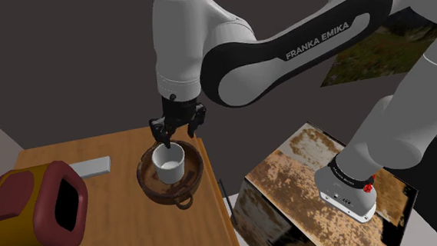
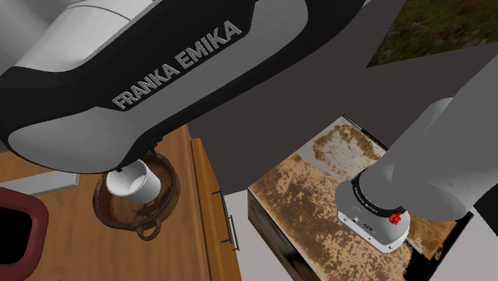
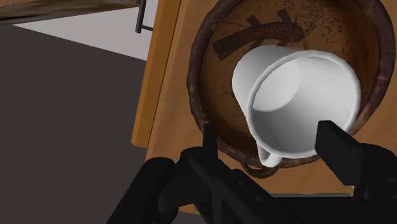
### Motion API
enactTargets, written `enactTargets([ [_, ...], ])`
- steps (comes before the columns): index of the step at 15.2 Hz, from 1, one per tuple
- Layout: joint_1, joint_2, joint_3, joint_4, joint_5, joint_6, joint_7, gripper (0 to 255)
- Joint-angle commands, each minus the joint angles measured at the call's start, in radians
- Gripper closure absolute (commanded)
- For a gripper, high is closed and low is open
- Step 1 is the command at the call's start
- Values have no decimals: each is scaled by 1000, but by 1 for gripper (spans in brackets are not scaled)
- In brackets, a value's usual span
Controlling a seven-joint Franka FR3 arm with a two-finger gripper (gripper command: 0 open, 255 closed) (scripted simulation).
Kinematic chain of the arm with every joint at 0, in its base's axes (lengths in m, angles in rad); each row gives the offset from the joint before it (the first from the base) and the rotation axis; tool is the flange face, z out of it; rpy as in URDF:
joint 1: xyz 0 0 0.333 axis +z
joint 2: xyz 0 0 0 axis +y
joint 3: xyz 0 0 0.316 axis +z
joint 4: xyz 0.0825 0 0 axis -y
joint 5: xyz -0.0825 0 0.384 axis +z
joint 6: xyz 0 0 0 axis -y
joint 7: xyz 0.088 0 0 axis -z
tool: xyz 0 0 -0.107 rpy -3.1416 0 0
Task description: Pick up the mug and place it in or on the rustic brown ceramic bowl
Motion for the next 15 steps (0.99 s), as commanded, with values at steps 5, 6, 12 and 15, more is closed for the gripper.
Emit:
enactTargets([
  [5, -3, -18, 0, 17, 13, -31, -9, 0],
  [6, -5, -34, 0, 36, 25, -62, -17, 0],
  [12, -8, -59, -2, 72, 43, -119, -30, 0],
  [15, -8, -59, -2, 72, 43, -119, -30, 0],
])
